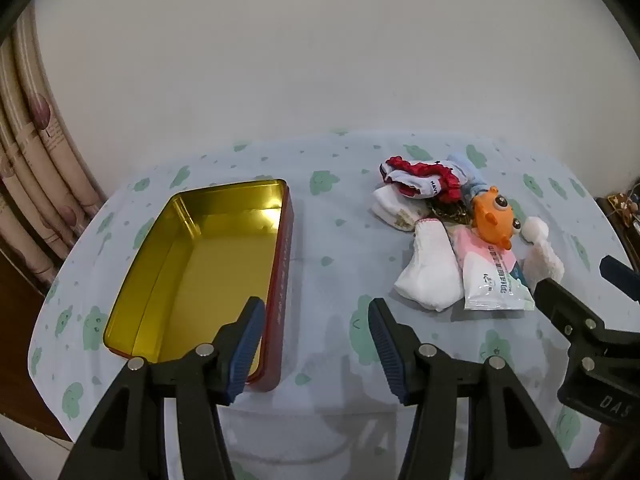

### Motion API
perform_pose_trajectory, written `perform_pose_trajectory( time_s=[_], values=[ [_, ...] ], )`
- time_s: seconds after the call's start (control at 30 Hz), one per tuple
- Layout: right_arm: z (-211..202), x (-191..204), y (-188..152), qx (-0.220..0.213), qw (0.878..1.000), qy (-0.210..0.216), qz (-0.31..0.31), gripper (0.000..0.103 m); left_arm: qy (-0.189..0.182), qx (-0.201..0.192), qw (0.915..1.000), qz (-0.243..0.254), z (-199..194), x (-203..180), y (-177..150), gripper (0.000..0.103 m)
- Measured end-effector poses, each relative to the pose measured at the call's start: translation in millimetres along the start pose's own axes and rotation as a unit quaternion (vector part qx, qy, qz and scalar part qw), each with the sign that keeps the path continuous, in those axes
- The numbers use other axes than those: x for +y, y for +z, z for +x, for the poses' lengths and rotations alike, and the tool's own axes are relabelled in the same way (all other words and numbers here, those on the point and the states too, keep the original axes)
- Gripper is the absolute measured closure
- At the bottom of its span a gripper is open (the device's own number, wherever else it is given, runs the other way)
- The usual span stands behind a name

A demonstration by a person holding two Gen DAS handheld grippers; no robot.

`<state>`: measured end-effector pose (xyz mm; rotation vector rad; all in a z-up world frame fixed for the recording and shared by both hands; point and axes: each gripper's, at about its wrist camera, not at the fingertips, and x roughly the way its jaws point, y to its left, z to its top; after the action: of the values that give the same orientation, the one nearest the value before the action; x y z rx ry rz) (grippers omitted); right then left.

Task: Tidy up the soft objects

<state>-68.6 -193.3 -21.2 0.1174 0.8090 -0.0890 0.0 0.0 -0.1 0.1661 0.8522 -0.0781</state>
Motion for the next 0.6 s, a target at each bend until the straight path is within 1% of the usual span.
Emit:
perform_pose_trajectory(
  time_s=[0.13,0.17,0.23,0.4,0.6],
  values=[
    [-1.4,0.7,-0.6,-0.002,1.000,-0.002,-0.004,0.000,0.000,0.000,1.0000,0.003,-2.2,-1.6,-0.7,0.048],
    [-2.2,1.1,-0.8,-0.003,1.000,-0.004,-0.007,0.000,-0.001,0.009,1.0000,-0.002,0.6,-0.4,2.0,0.048],
    [0.3,5.1,-3.8,-0.004,1.000,-0.006,-0.010,0.000,-0.002,0.000,1.0000,-0.003,0.0,-0.3,-0.3,0.048],
    [-3.6,11.9,-1.1,-0.005,1.000,-0.006,-0.015,0.000,-0.003,0.004,1.0000,-0.007,0.5,0.8,-0.3,0.048],
    [-5.4,10.2,-0.4,-0.004,1.000,-0.003,-0.016,0.000,-0.005,0.003,0.9999,-0.010,-2.7,2.5,-0.8,0.048]
  ],
)
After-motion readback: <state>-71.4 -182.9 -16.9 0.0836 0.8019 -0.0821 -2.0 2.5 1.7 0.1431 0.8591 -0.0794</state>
